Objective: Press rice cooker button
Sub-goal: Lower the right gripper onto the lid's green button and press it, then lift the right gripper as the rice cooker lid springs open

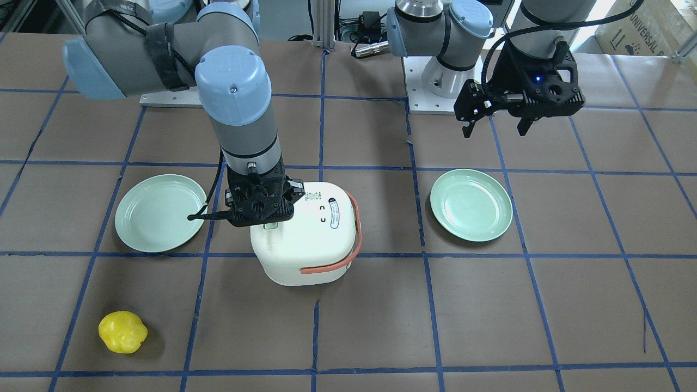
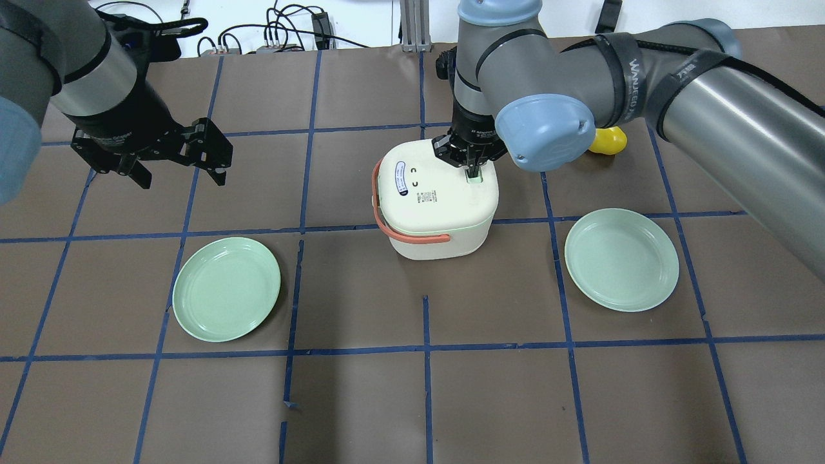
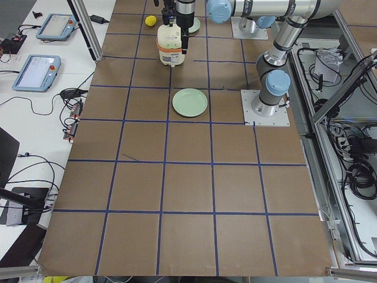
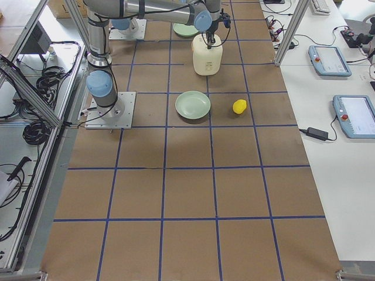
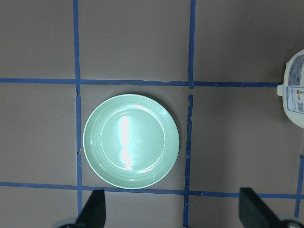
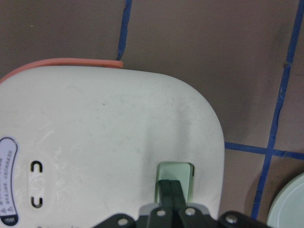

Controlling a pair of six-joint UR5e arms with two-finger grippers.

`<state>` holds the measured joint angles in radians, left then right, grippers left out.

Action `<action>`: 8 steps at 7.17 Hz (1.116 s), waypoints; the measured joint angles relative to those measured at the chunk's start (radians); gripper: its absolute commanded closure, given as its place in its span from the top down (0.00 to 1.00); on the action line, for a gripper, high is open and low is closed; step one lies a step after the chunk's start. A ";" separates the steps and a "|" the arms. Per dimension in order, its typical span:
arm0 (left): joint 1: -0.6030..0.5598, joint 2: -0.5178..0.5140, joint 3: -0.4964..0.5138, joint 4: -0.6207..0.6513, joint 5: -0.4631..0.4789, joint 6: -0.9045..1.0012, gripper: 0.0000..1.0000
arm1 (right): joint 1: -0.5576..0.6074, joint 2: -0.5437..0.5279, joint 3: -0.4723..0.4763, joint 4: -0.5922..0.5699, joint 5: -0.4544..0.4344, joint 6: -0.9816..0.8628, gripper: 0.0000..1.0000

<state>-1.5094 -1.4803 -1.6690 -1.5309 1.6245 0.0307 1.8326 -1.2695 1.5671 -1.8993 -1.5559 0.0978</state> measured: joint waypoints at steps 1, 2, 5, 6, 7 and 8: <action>0.000 0.000 0.000 0.000 0.000 0.000 1.00 | 0.001 0.003 0.000 0.000 -0.001 0.000 0.10; 0.000 0.000 0.000 0.000 0.000 0.000 1.00 | 0.002 0.005 -0.002 0.000 -0.001 0.000 0.10; 0.000 0.000 0.000 0.000 0.000 0.000 1.00 | 0.004 -0.015 -0.015 0.008 -0.001 0.003 0.14; 0.000 0.000 0.000 0.000 0.000 0.000 1.00 | 0.005 -0.036 -0.024 0.031 -0.003 0.005 0.26; 0.000 0.000 0.000 0.000 0.000 0.000 1.00 | 0.005 -0.064 -0.041 0.073 -0.004 0.006 0.69; 0.000 0.000 0.000 0.000 0.000 0.000 1.00 | 0.005 -0.091 -0.067 0.115 -0.006 0.007 1.00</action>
<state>-1.5095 -1.4803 -1.6690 -1.5309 1.6245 0.0307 1.8376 -1.3604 1.5005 -1.7840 -1.5622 0.1050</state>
